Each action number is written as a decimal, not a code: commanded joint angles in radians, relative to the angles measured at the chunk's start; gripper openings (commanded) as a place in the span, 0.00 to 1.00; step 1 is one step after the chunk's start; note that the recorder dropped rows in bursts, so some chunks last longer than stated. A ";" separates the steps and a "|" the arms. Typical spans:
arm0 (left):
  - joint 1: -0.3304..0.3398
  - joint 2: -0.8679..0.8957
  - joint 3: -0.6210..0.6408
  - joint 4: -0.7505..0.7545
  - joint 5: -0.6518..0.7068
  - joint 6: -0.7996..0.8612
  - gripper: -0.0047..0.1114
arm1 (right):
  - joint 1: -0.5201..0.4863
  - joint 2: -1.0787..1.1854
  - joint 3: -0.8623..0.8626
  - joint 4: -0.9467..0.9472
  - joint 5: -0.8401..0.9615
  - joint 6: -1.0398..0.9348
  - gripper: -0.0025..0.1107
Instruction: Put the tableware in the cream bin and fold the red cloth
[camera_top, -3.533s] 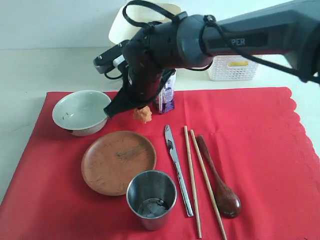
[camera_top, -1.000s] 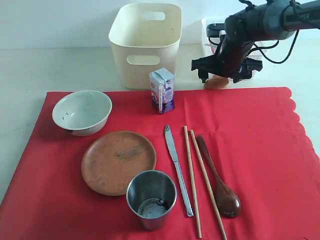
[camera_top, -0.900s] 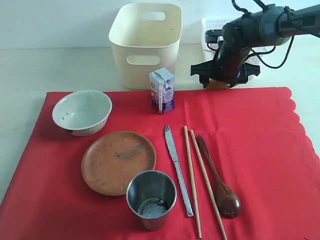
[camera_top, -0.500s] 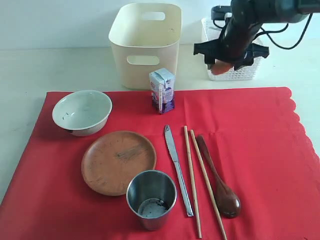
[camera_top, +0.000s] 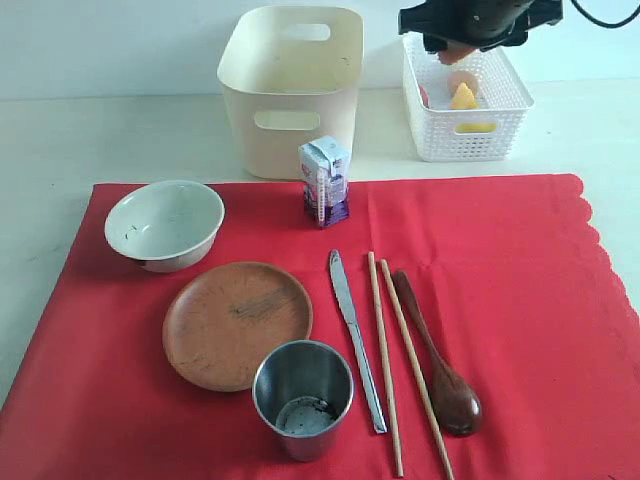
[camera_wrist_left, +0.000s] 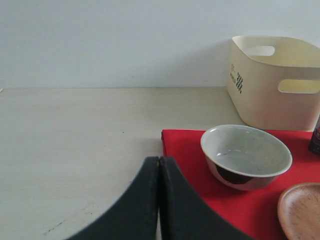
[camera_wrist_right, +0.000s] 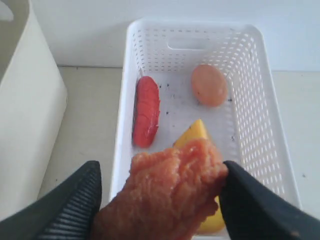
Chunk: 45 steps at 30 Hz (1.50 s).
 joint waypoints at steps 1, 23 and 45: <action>0.002 -0.005 0.000 0.001 -0.002 0.001 0.05 | -0.031 0.076 -0.042 -0.023 -0.042 0.031 0.02; 0.002 -0.005 0.000 0.001 -0.002 0.001 0.05 | -0.031 0.112 -0.043 -0.004 -0.016 0.087 0.74; 0.002 -0.005 0.000 0.001 -0.002 0.001 0.05 | -0.031 -0.141 -0.041 0.103 0.355 -0.057 0.20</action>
